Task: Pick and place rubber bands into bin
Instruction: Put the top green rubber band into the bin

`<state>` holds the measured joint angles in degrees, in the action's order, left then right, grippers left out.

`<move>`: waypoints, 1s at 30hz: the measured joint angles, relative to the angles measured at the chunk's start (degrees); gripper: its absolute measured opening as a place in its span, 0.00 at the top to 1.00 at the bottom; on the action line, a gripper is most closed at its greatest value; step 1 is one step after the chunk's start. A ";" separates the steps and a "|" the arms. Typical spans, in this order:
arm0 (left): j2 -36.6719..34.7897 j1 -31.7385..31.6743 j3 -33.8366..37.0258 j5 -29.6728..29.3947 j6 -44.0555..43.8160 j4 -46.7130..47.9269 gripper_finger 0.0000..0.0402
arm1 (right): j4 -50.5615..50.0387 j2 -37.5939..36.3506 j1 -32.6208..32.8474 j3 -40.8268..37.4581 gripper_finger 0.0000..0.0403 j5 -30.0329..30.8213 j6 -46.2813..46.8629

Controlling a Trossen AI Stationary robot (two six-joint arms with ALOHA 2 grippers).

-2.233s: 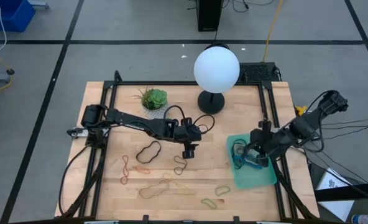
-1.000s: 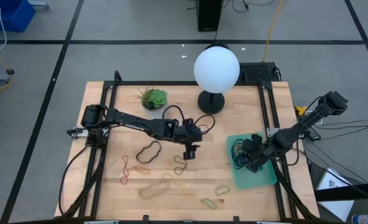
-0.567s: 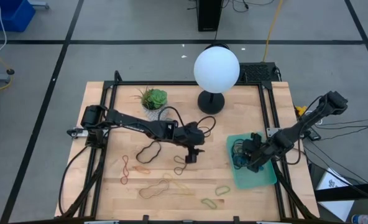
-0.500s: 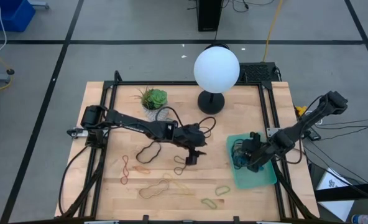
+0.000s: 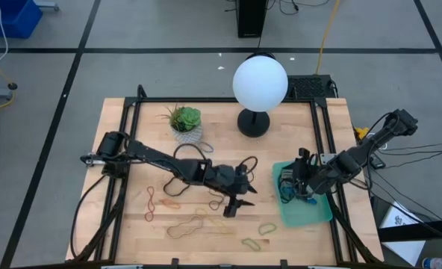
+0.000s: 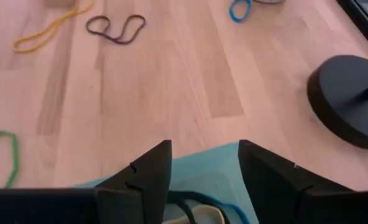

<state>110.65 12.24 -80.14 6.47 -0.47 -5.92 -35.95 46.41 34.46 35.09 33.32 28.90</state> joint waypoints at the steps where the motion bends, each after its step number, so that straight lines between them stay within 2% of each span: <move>1: 0.35 0.68 0.00 -0.83 -0.02 -0.71 0.47 | 0.85 0.02 0.02 0.00 0.56 -0.11 -0.81; 7: 2.84 3.31 0.00 -7.17 -1.41 -4.54 0.47 | 6.85 -0.04 0.02 0.00 0.54 -0.31 -5.83; 11: 4.20 3.69 0.00 -8.49 -2.68 -4.79 0.47 | 13.18 0.22 0.11 0.00 0.54 -1.43 -10.17; 16: 4.30 3.93 0.00 -8.51 -2.62 -3.53 0.47 | 27.77 1.48 0.13 0.00 0.55 -12.00 -16.05; 20: 4.02 3.97 0.00 -8.51 -2.20 -1.29 0.47 | 34.54 3.37 0.13 0.00 0.54 -20.82 -19.41; 25: 3.79 3.77 0.00 -9.47 -1.55 1.84 0.47 | 43.04 6.90 0.20 0.21 0.55 -25.88 -22.24; 30: 3.76 3.34 0.00 -9.56 -1.37 4.18 0.47 | 38.74 9.93 0.22 4.01 0.58 -25.78 -27.99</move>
<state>114.41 15.58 -80.14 -3.09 -1.84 -1.74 2.80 56.34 34.67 39.10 7.54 0.91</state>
